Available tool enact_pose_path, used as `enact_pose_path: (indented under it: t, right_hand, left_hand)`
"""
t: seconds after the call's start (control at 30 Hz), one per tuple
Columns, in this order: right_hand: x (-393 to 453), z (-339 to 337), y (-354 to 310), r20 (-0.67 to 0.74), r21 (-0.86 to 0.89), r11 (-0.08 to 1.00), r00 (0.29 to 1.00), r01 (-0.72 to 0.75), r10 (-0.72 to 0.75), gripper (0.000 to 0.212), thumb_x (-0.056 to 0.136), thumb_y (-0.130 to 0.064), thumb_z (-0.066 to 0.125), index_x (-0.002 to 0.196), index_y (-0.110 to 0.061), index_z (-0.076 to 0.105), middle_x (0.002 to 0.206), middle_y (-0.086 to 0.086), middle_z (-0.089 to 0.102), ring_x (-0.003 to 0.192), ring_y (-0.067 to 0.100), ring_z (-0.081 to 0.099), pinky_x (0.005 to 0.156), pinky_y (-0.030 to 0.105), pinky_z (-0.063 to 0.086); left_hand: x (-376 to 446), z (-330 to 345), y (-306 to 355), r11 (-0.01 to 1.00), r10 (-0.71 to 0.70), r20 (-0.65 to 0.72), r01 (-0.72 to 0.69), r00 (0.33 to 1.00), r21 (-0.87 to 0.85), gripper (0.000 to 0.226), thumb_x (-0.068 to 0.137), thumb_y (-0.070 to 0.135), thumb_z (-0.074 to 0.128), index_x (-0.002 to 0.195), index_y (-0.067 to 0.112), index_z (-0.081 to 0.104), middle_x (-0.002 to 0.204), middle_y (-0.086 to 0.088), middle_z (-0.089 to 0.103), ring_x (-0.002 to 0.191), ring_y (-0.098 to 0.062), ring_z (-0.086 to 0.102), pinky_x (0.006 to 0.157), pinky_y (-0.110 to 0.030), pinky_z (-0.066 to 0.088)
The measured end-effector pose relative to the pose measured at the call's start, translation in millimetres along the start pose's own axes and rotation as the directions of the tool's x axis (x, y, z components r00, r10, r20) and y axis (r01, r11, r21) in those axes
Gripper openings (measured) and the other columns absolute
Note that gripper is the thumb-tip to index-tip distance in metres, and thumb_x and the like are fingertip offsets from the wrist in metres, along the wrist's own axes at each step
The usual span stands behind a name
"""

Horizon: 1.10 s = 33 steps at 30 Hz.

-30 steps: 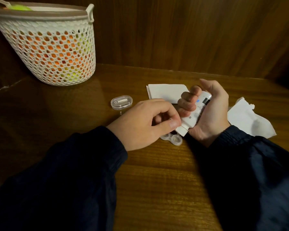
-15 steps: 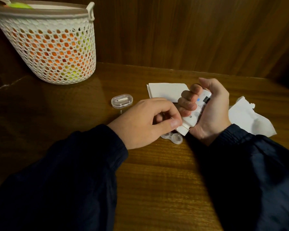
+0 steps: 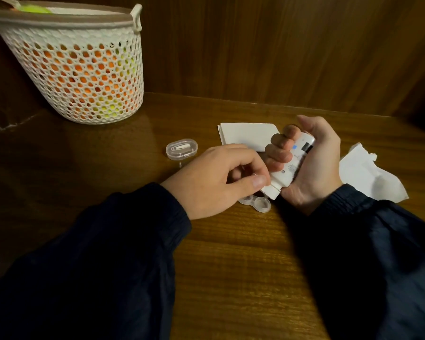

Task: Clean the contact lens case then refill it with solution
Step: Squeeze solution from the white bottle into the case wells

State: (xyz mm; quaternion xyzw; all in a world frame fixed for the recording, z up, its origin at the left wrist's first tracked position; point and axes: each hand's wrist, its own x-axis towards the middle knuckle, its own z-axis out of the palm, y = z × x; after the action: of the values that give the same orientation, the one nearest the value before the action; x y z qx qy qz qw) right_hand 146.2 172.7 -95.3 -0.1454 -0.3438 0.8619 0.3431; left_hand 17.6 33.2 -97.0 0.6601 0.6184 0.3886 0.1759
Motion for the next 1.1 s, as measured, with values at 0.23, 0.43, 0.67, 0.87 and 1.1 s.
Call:
enact_pose_path:
  t: [0.23,0.43,0.67,0.87,1.1]
  right_hand:
    - [2,12,-9,-0.010,0.037,0.999,1.000,-0.005,0.005,0.037,0.098,-0.038,0.053,0.066,-0.020,0.053,0.059,-0.005,0.048,0.044,0.009,0.045,0.043,0.020,0.039]
    - [12,31,-4,0.042,-0.003,1.000,0.999,-0.028,0.028,0.038,0.098,-0.034,0.052,0.064,-0.018,0.053,0.055,-0.004,0.048,0.041,0.010,0.045,0.041,0.020,0.039]
    - [15,22,3,0.038,-0.008,1.000,0.999,-0.020,0.020,0.036,0.098,-0.034,0.050,0.065,-0.019,0.050,0.056,-0.004,0.045,0.042,0.010,0.042,0.041,0.021,0.037]
    - [17,22,9,0.047,-0.034,0.999,0.999,-0.025,0.027,0.035,0.097,-0.030,0.050,0.064,-0.019,0.049,0.054,-0.004,0.044,0.041,0.011,0.040,0.041,0.020,0.035]
    - [17,22,12,0.052,-0.052,0.998,0.998,-0.023,0.026,0.034,0.095,-0.025,0.048,0.062,-0.019,0.048,0.055,-0.003,0.043,0.041,0.011,0.037,0.042,0.021,0.032]
  left_hand:
    - [-1,-8,-2,1.000,0.010,-0.066,-0.010,0.998,0.003,0.013,0.102,0.025,0.064,0.106,0.028,0.076,0.095,0.021,0.067,0.088,-0.010,0.060,0.077,-0.019,0.048]
    - [-4,-18,-7,0.999,-0.011,-0.115,0.006,0.993,-0.049,0.011,0.104,0.026,0.064,0.107,0.028,0.074,0.099,0.016,0.070,0.094,-0.014,0.063,0.080,-0.032,0.053]
    - [-4,-21,-13,0.998,-0.017,-0.065,0.014,0.998,-0.053,0.008,0.101,0.023,0.069,0.105,0.021,0.075,0.104,-0.001,0.073,0.091,-0.026,0.065,0.077,-0.046,0.055]
    - [-4,-21,-14,0.998,-0.019,-0.057,0.015,0.998,-0.065,0.006,0.099,0.021,0.071,0.101,0.017,0.076,0.099,-0.004,0.073,0.087,-0.028,0.064,0.071,-0.045,0.053]
    - [-5,-20,-11,0.996,-0.030,-0.045,0.027,0.999,-0.081,0.004,0.098,0.017,0.072,0.097,0.015,0.076,0.098,-0.009,0.073,0.087,-0.033,0.063,0.071,-0.049,0.052]
